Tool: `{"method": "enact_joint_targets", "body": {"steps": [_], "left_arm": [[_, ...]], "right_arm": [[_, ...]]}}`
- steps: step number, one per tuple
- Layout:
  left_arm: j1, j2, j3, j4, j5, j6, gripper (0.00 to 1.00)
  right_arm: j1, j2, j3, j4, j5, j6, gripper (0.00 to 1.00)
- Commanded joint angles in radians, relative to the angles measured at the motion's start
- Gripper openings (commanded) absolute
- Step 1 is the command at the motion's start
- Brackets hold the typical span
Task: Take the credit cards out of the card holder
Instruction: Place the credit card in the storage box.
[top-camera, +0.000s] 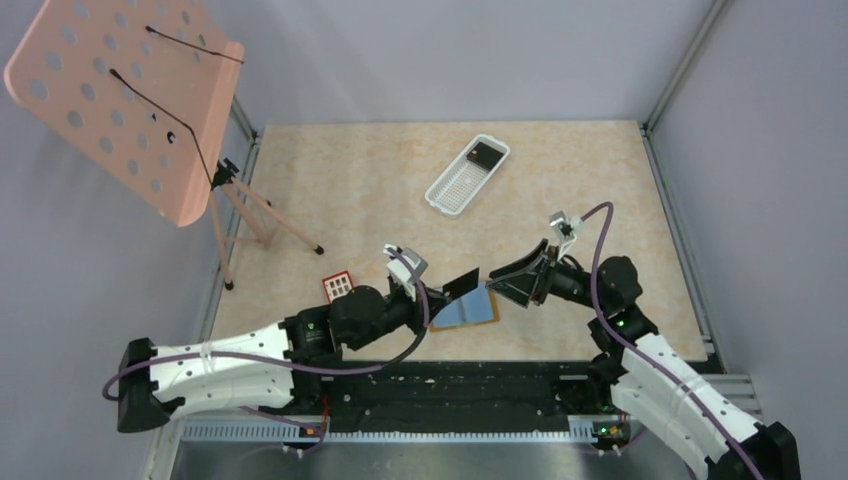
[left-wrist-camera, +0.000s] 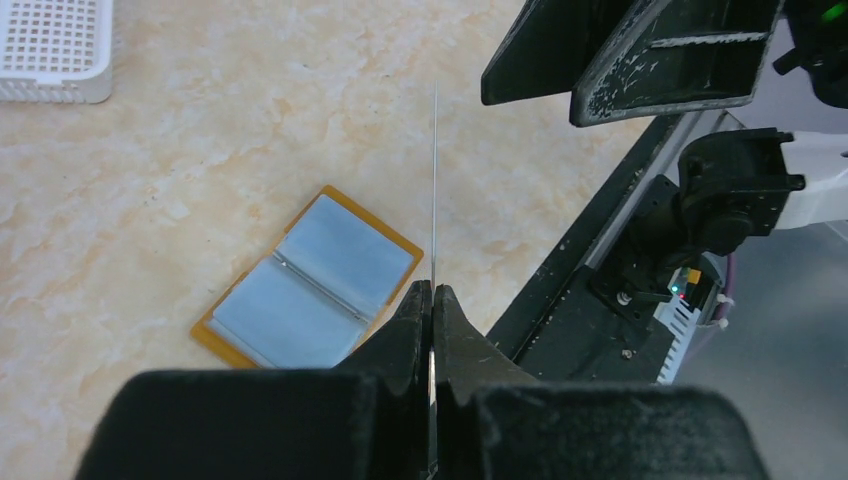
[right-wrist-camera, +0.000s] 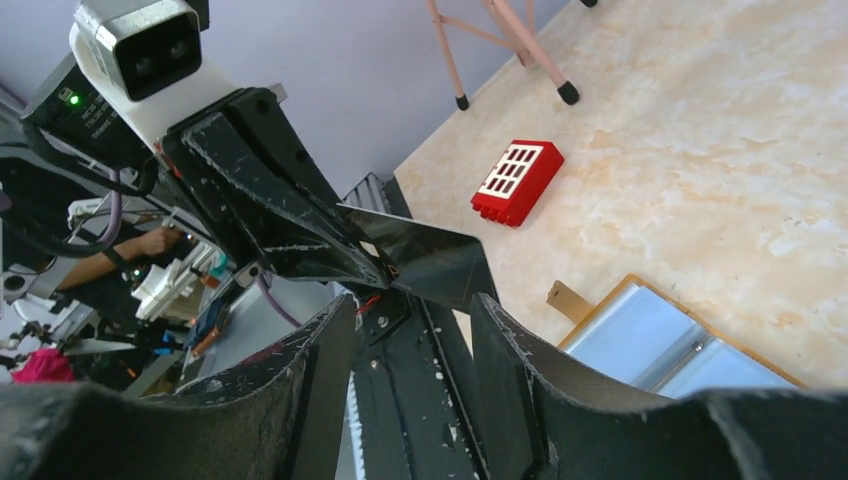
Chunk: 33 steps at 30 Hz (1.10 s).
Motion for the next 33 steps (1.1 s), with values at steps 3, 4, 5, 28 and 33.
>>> {"method": "enact_joint_targets", "body": {"steps": [3,4,5,28,33], "left_arm": [[0.004,-0.057,-0.018,0.016,0.055,-0.029,0.0],[0.004,-0.059,-0.019,0.014,0.057,-0.03,0.0],[0.004,-0.063,-0.019,0.014,0.06,-0.03,0.0],[0.004,-0.032,0.008,0.045,0.141,-0.034,0.0],[0.004,-0.038,0.007,0.042,0.142,-0.036,0.0]], "right_arm": [[-0.006,-0.002,-0.011,0.108,-0.091,-0.027,0.47],[-0.005,0.001,-0.014,0.115,-0.101,-0.026,0.47],[-0.006,0.003,-0.018,0.129,-0.11,-0.021,0.46],[-0.005,0.111,-0.092,0.321,-0.138,0.041,0.46],[-0.005,0.063,-0.088,0.229,-0.069,-0.008,0.5]]}}
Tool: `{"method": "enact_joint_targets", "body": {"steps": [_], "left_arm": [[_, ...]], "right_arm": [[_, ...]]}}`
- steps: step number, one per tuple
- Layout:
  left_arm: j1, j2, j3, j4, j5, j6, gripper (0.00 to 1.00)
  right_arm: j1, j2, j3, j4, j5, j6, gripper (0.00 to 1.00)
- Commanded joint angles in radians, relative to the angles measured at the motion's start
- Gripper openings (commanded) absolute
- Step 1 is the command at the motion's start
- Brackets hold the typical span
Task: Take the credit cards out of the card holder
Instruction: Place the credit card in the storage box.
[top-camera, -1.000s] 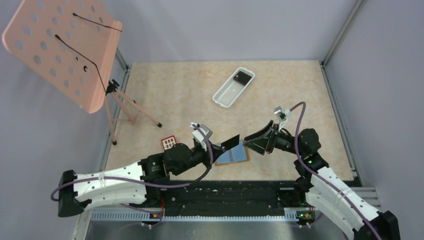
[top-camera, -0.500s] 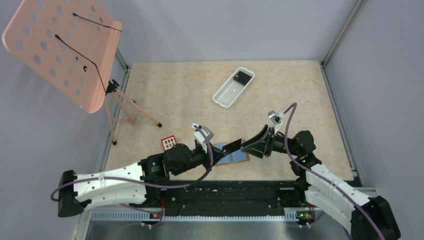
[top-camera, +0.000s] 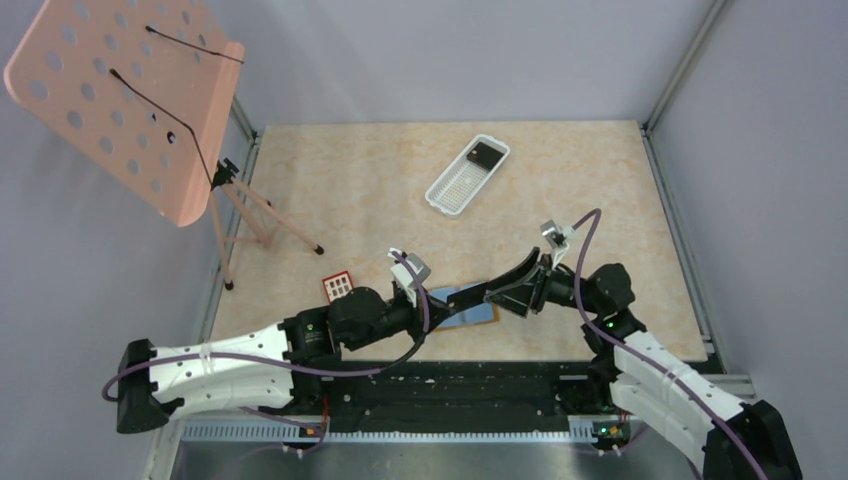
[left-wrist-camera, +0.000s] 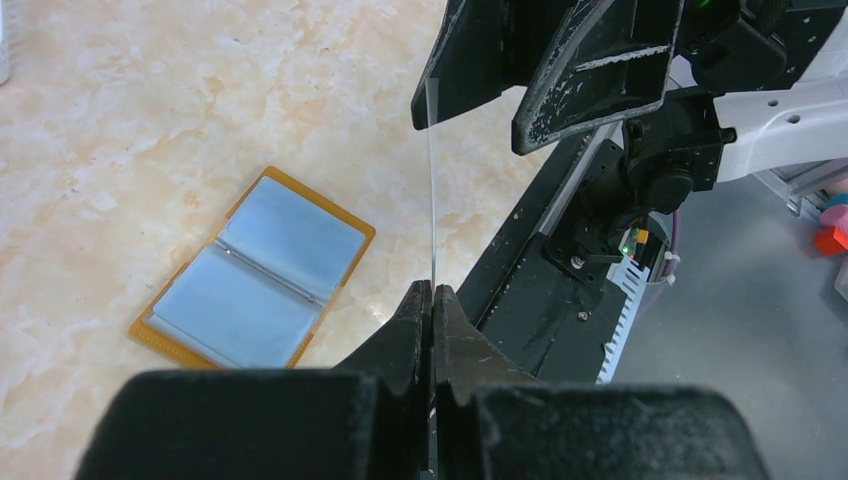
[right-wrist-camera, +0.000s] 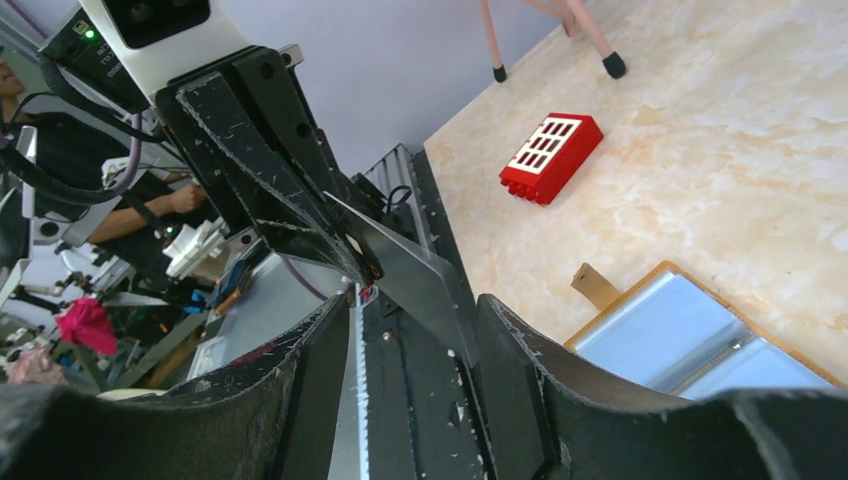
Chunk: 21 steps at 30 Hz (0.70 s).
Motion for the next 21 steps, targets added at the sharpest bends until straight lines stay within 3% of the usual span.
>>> {"method": "enact_joint_targets", "body": {"steps": [1,7,17,19,21], "left_arm": [[0.002,-0.008,0.026,0.041,0.015,-0.004,0.0],[0.002,-0.012,0.025,0.044,0.019,-0.007,0.0],[0.003,-0.005,0.017,0.081,0.032,-0.016,0.0],[0.002,-0.001,0.016,0.087,0.036,-0.021,0.0],[0.004,0.007,0.018,0.084,0.032,-0.022,0.0]], "right_arm": [[-0.004,-0.046,0.017,-0.056,0.071,-0.065,0.5],[-0.004,-0.027,0.015,-0.046,0.052,-0.062,0.49],[-0.004,0.096,-0.015,0.214,-0.076,0.067,0.42],[-0.005,0.121,-0.024,0.273,-0.093,0.101,0.33],[-0.004,0.128,-0.034,0.32,-0.092,0.129,0.14]]}}
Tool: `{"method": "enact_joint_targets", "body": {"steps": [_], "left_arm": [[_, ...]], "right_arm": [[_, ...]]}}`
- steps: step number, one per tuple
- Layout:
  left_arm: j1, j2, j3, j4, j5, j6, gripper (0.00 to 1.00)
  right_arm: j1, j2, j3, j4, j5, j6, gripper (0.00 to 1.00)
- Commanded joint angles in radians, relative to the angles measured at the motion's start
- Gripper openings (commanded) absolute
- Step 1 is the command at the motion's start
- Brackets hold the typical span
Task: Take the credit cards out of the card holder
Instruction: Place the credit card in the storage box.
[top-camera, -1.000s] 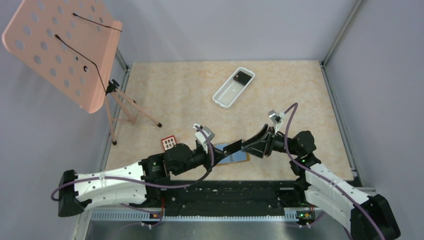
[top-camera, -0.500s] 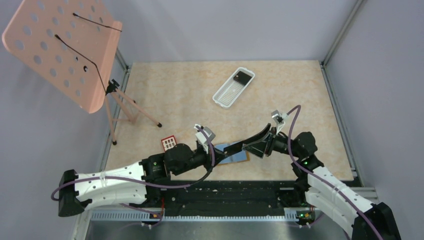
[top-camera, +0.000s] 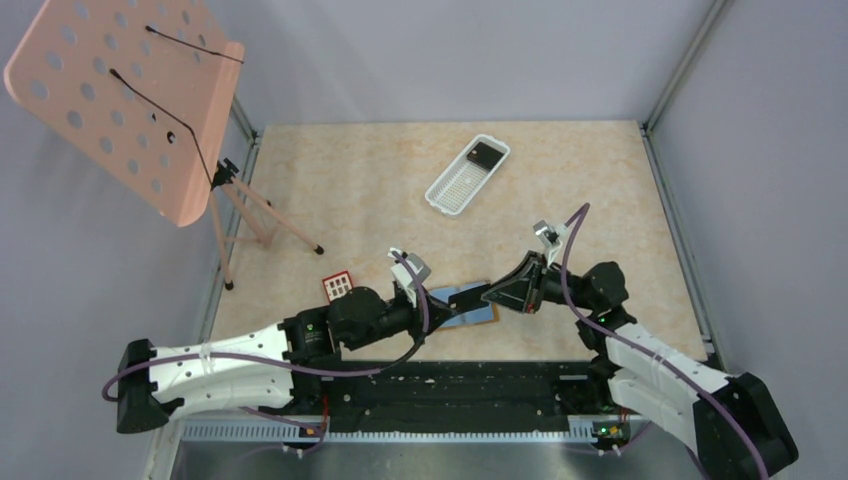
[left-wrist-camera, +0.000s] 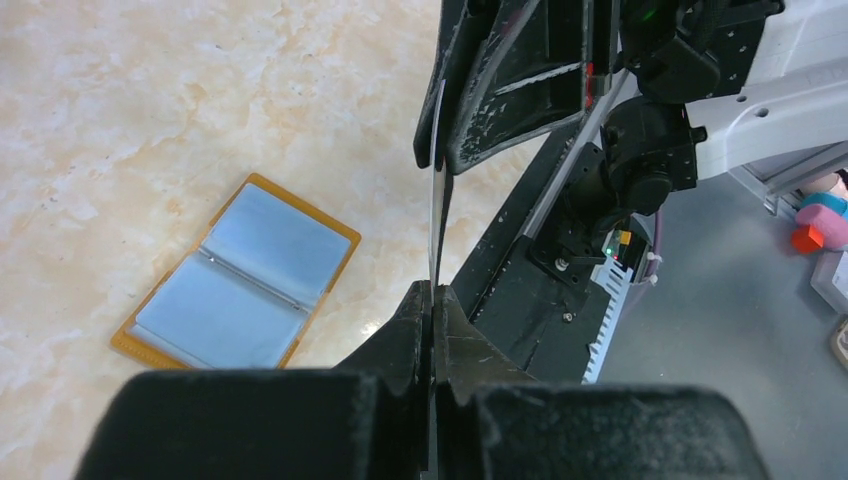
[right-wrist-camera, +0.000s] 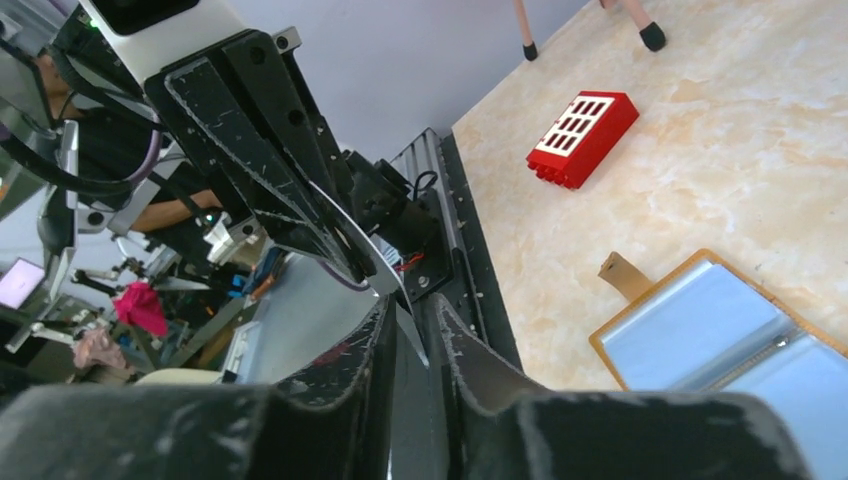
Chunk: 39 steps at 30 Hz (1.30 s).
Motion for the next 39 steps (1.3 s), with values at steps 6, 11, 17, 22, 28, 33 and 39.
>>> {"method": "enact_joint_targets", "body": {"steps": [6,11,17,22,28,33,39], "left_arm": [[0.003,0.024,0.062,-0.102,-0.256,-0.037,0.45],[0.003,-0.016,0.06,-0.2,-0.355,0.002,0.99],[0.004,-0.049,0.133,-0.394,-0.507,0.083,0.99],[0.017,-0.013,0.254,-0.563,-0.718,0.187,0.99],[0.231,0.017,0.364,-0.728,-0.587,0.132,0.99],[0.319,-0.01,0.352,-0.766,-0.435,0.124,0.99],[0.319,-0.015,0.286,-0.771,-0.445,0.109,0.98]], "right_arm": [[-0.012,-0.035,-0.01,0.066,0.066,0.06,0.0],[-0.021,-0.131,0.035,-0.181,0.157,-0.03,0.0],[-0.022,-0.196,0.128,-0.459,0.279,-0.191,0.0],[-0.022,-0.126,0.303,-0.655,0.439,-0.41,0.0],[-0.021,0.121,0.547,-0.716,0.604,-0.773,0.0],[-0.022,0.306,0.618,-0.571,0.693,-1.063,0.0],[-0.027,0.611,0.812,-0.598,0.795,-1.28,0.0]]}}
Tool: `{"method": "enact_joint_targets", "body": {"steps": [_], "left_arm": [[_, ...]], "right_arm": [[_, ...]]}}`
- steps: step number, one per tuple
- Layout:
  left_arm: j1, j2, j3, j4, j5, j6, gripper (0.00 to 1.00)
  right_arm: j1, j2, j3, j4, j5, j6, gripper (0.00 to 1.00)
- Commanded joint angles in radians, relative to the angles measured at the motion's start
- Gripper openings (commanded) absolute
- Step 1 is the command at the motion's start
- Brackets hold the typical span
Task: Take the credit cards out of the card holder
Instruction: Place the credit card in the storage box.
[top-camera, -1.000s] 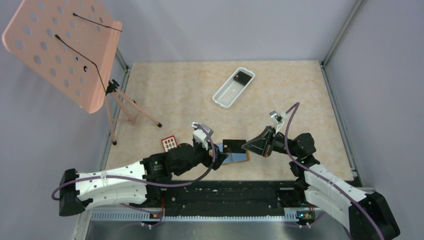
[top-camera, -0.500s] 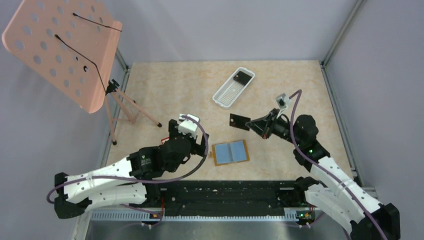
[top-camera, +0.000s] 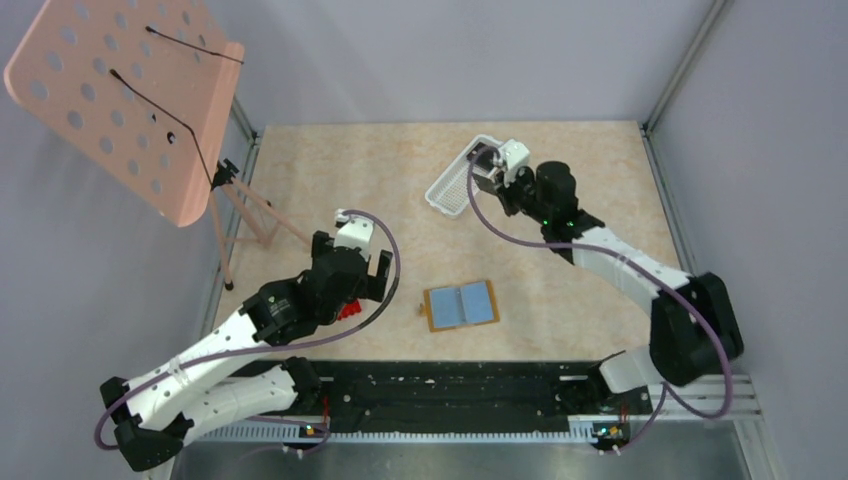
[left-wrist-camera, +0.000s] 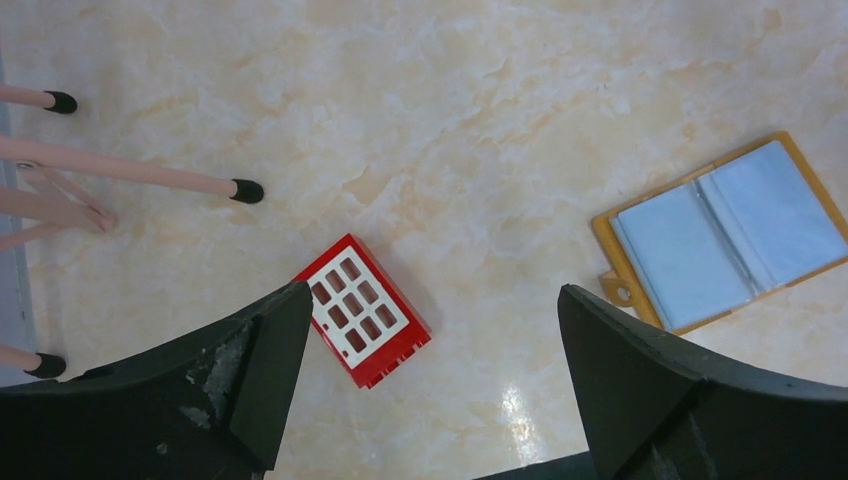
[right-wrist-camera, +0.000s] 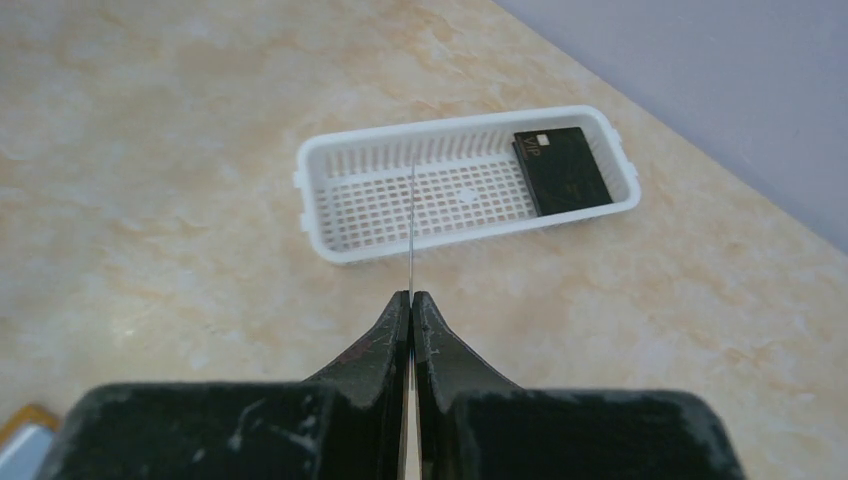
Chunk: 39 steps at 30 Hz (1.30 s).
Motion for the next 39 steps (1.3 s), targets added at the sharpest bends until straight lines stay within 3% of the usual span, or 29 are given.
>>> {"method": "enact_joint_targets", "body": {"steps": [1,10,19,39], "left_arm": [[0.005,-0.005,-0.023,-0.033,0.03,-0.026,0.98],[0.005,-0.058,-0.032,-0.039,0.045,-0.022,0.96],[0.005,-0.134,-0.046,-0.01,-0.003,-0.01,0.95],[0.069,-0.098,-0.038,0.011,0.054,0.009,0.94]], "right_arm": [[-0.014,0.19,0.192,0.02,0.086,-0.24,0.0],[-0.038,0.531,0.472,0.029,0.061,-0.31,0.0],[-0.068,0.71,0.579,0.045,-0.008,-0.354,0.0],[-0.115,0.789,0.608,0.057,-0.05,-0.43,0.0]]}}
